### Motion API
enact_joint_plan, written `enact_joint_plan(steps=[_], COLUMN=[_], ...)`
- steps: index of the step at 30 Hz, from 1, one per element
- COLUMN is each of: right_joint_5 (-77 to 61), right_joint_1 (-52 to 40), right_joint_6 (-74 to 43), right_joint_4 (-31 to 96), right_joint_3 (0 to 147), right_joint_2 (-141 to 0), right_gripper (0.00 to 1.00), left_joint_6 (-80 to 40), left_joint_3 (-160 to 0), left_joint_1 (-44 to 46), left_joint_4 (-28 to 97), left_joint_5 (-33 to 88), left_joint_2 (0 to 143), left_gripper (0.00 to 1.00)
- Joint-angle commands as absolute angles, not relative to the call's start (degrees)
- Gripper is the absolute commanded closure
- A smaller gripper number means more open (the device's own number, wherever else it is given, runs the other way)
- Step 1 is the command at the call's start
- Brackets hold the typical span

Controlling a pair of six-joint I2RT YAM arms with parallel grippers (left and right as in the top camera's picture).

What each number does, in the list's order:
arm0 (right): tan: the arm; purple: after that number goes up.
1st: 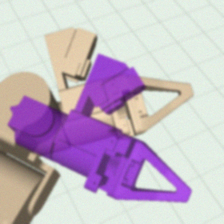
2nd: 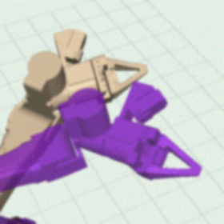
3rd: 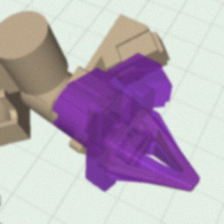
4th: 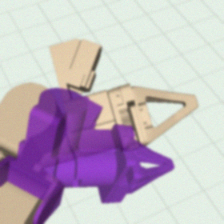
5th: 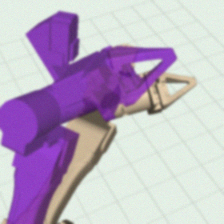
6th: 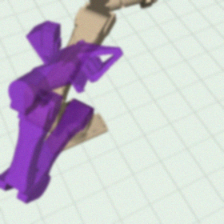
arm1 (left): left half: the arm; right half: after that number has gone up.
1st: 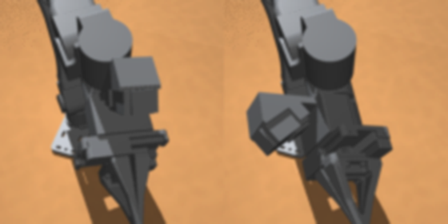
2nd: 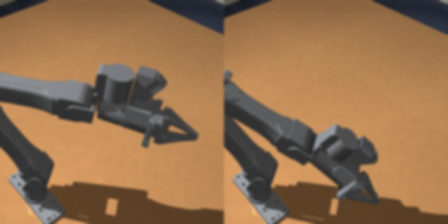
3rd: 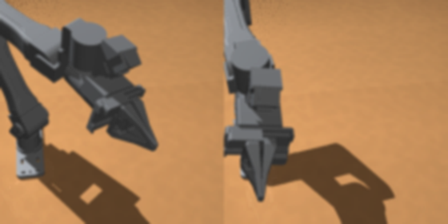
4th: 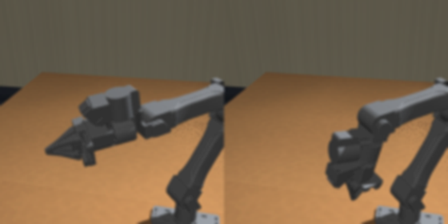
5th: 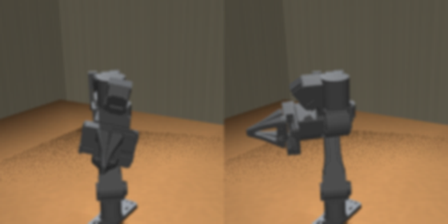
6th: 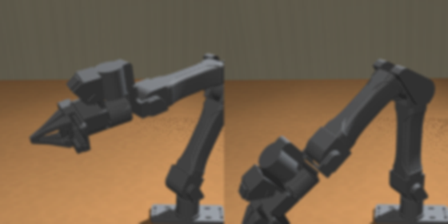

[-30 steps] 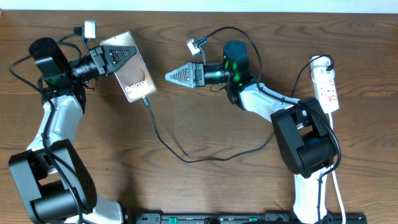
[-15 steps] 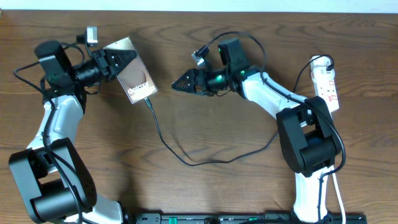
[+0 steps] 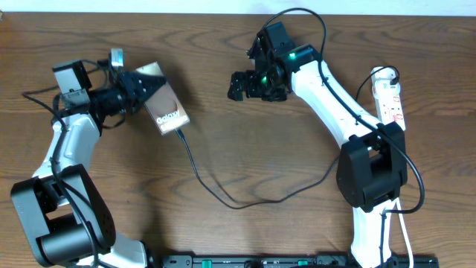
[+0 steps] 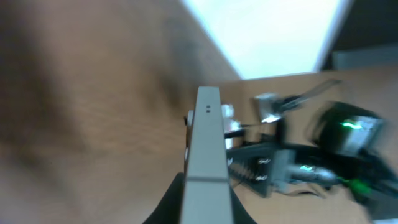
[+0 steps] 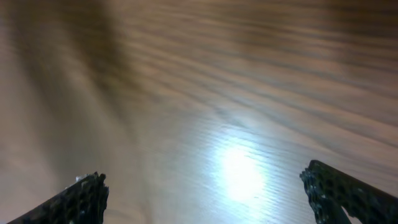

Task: Plug charger to phone and switch on socket

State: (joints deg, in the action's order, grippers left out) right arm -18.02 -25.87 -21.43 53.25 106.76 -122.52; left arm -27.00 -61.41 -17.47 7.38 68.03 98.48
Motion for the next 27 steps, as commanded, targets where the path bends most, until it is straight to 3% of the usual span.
enact_joint_plan(steps=[1,12,27], right_joint_5=[-9.08,-8.14,-8.05], right_joint_1=[-27.05,-27.09,-27.11], right_joint_6=[-22.94,-24.84,-24.82], right_joint_4=[55.35,57.04,57.95], right_joint_3=[109.78,110.15,110.15], right_joint_2=[-122.26,-122.26,-122.26], right_gripper=[0.01,0.01,0.01], left_joint_6=[-20.14,-17.80,-18.04], left_joint_3=[-61.82,-61.71,-61.71], left_joint_1=[-17.72,-16.56,-12.51], left_joint_4=[15.03,27.68,27.79], left_joint_5=[56.86,44.05,41.50], left_joint_2=[98.54,98.98,104.38], left_gripper=[0.93,0.93,0.93])
